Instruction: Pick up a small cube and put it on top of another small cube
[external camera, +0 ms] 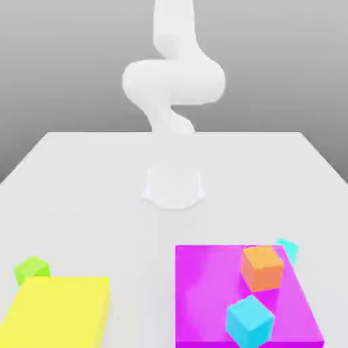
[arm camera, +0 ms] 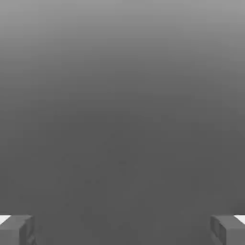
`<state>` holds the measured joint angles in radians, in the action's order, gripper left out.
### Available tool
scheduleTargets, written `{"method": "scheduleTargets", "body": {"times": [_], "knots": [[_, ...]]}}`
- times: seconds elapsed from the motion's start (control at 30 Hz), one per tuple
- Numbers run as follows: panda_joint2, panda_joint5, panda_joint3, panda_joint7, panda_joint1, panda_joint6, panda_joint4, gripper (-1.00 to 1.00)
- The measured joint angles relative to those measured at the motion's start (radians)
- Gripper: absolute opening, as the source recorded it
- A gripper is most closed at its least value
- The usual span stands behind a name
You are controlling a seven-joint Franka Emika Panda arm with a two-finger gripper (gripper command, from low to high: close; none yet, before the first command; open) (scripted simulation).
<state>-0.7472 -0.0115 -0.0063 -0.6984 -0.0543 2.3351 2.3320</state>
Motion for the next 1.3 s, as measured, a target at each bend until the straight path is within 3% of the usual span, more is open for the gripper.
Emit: {"method": "scheduleTargets", "body": {"times": [0.8, 1.3], "knots": [[0.506, -0.035, -0.057, 1.029, -0.477, 0.337, 0.307, 0.00], [0.841, 0.009, 0.011, 1.658, -0.660, 0.566, 0.471, 0.00]]}}
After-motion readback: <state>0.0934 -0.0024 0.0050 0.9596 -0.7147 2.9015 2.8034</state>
